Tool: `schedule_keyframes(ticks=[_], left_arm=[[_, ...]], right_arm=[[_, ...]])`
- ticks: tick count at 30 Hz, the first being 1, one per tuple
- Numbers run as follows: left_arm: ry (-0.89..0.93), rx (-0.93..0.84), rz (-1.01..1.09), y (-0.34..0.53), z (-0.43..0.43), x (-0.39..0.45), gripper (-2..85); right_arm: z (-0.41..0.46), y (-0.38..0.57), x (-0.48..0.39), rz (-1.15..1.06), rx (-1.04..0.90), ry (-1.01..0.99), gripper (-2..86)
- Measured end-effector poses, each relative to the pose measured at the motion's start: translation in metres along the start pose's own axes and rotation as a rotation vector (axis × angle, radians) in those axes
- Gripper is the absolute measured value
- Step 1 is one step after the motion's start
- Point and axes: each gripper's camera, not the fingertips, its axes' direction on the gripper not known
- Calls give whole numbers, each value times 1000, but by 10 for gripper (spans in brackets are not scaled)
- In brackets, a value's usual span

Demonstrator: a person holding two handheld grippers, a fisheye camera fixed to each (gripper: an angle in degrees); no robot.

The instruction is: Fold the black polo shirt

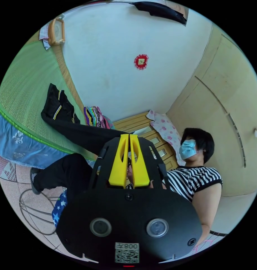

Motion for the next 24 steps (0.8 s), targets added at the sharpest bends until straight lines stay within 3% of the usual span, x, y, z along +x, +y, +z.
schedule_keyframes(ticks=[24], left_arm=[[-40,2,-5,-129,42,-32,3]], right_arm=[[46,-107,124,81,-2,25,7]])
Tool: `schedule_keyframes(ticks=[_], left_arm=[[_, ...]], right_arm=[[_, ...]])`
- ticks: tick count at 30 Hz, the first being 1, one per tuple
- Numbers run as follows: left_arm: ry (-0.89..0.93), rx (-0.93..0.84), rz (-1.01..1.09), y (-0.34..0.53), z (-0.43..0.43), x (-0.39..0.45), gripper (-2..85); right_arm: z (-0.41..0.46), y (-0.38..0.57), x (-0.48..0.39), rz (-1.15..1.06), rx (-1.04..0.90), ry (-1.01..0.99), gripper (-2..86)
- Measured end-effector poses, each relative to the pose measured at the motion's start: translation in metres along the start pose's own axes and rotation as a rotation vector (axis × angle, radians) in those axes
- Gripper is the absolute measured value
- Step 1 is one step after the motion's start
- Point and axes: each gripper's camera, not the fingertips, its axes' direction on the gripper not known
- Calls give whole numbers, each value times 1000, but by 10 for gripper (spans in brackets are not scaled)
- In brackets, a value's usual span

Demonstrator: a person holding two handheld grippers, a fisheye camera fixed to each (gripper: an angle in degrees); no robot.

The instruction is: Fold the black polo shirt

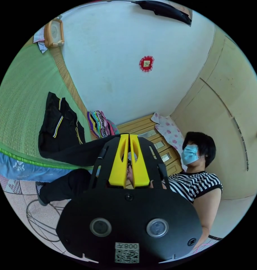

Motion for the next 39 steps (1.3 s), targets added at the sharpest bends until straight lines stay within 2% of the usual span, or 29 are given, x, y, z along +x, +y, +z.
schedule_keyframes(ticks=[13,24,39], left_arm=[[-48,7,4,-125,52,-59,2],[-156,17,-45,-258,108,-152,1],[-322,50,-162,-362,154,-276,3]], right_arm=[[67,-117,101,54,-24,-9,7],[140,-233,200,125,-75,48,6],[245,-337,349,262,-170,92,8]])
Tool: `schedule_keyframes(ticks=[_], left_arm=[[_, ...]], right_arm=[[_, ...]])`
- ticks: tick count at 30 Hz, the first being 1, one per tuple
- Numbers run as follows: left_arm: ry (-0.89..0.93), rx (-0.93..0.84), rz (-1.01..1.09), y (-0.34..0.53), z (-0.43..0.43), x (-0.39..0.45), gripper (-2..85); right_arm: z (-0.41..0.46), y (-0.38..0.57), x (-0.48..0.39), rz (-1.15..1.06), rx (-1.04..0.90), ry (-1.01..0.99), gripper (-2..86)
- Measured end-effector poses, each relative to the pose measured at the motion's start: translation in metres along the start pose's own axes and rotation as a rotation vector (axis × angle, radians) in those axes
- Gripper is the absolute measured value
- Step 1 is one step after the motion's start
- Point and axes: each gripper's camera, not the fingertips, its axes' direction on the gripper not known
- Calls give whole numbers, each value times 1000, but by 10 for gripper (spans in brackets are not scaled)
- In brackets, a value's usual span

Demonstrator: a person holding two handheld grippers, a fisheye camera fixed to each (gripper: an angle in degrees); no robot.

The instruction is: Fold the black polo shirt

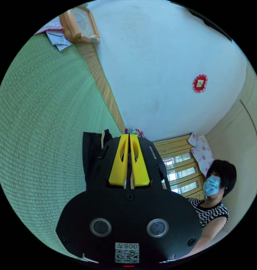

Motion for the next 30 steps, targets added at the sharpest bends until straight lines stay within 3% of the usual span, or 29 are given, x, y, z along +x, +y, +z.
schedule_keyframes(ticks=[15,24,30], left_arm=[[-156,21,-129,-65,70,-71,5],[-162,130,-117,-71,88,-79,3],[-199,-167,-14,-52,164,-61,7]], right_arm=[[60,-63,83,151,-42,-10,13],[53,-58,80,104,58,-9,6],[93,-33,13,-104,-17,207,1]])
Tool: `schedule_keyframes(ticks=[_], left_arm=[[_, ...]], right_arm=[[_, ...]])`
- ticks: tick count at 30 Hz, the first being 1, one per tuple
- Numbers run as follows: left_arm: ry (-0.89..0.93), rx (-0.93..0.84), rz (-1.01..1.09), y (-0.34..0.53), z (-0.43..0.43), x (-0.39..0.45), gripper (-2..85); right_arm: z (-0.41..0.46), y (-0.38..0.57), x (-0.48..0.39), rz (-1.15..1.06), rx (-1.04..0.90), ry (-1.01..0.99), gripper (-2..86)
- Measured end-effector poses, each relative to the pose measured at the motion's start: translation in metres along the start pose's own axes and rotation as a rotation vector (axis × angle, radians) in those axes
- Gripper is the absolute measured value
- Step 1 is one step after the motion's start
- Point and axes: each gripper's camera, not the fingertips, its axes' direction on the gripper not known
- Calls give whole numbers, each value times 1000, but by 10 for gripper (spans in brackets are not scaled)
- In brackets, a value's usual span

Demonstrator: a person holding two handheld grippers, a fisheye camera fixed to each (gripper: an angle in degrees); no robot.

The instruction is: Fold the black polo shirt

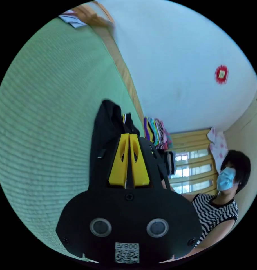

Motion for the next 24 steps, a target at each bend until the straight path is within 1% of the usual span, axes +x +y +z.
schedule_keyframes(ticks=[3,6,7,10,14,19,24], left_arm=[[-68,-114,88,0,43,18,16],[-119,-183,140,-7,78,32,47],[-119,-191,143,-8,84,33,54],[-118,-208,124,-16,108,33,60],[-144,-239,97,-24,136,26,41],[-160,-250,110,-34,158,25,13],[-197,-258,131,-48,179,30,5]], right_arm=[[29,7,-35,-84,-52,125,1],[53,8,-61,-142,-75,270,1],[60,8,-66,-148,-79,289,1],[70,6,-72,-142,-79,273,1],[84,0,-78,-144,-93,305,0],[102,-12,-95,-189,-121,368,0],[110,-27,-110,-217,-114,372,0]])
